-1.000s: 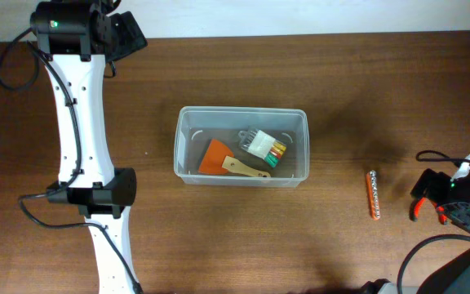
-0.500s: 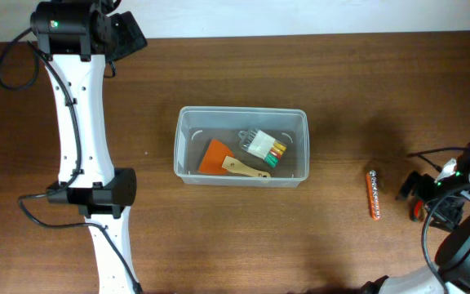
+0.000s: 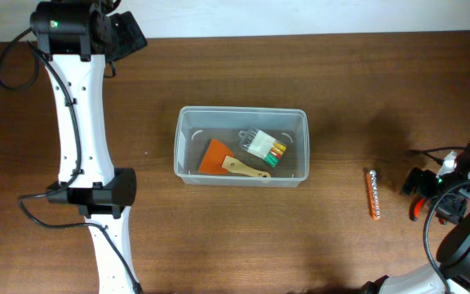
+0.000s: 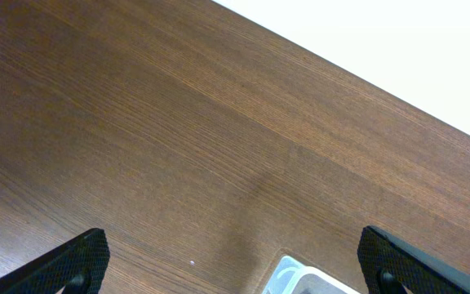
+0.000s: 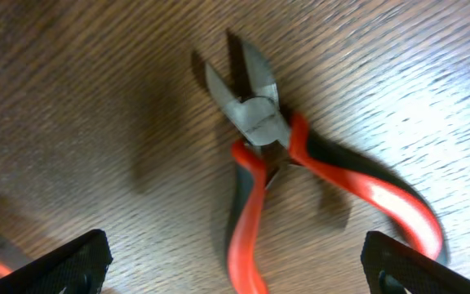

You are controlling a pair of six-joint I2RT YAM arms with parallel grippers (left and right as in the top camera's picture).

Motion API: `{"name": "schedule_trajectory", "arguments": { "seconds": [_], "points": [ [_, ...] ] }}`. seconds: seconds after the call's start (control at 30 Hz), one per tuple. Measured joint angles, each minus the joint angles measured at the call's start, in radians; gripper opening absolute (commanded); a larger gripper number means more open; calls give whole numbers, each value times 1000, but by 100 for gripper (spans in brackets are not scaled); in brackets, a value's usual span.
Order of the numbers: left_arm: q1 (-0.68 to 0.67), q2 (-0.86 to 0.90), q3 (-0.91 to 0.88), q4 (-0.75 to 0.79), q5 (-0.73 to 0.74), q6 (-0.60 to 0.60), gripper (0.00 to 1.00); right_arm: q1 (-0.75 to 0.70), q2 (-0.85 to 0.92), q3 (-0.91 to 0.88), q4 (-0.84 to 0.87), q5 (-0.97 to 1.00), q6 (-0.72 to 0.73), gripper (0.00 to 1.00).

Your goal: Pack container

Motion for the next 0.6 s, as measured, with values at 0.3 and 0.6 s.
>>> {"name": "schedule_trajectory", "arguments": {
  "seconds": [0.3,0.6],
  "points": [
    [0,0,0,0,0,0,99,18,0,0,4,34,-43,99],
    [0,0,0,0,0,0,99,163,0,0,5,38,-47,99]
  ]
}}
